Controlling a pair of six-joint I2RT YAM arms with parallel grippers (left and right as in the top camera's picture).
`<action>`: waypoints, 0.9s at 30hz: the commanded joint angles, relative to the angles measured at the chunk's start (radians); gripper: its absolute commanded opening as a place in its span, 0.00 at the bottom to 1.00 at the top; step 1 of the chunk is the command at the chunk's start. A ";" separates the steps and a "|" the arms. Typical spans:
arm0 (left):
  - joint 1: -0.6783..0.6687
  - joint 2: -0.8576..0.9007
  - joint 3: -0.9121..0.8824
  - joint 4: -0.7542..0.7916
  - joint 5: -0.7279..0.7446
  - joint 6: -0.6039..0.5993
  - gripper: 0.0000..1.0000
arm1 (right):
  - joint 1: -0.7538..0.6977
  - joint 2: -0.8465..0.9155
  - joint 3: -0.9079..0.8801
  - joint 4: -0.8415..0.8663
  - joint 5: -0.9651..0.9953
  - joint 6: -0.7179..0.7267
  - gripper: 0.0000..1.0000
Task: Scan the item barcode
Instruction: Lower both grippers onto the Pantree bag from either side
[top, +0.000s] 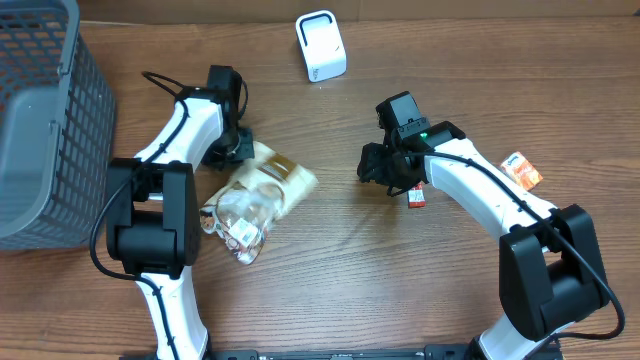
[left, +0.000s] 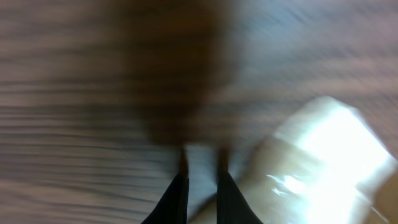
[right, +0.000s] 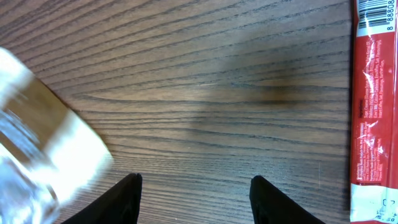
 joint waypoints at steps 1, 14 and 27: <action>-0.044 0.008 -0.011 -0.019 0.251 0.162 0.10 | -0.002 0.001 -0.009 0.004 0.010 -0.004 0.57; -0.089 -0.043 0.127 -0.229 0.346 0.172 0.15 | -0.001 0.001 -0.009 -0.006 -0.040 -0.032 0.66; -0.019 -0.238 0.179 -0.486 -0.051 -0.094 0.35 | 0.121 0.001 -0.009 0.021 -0.181 -0.077 0.86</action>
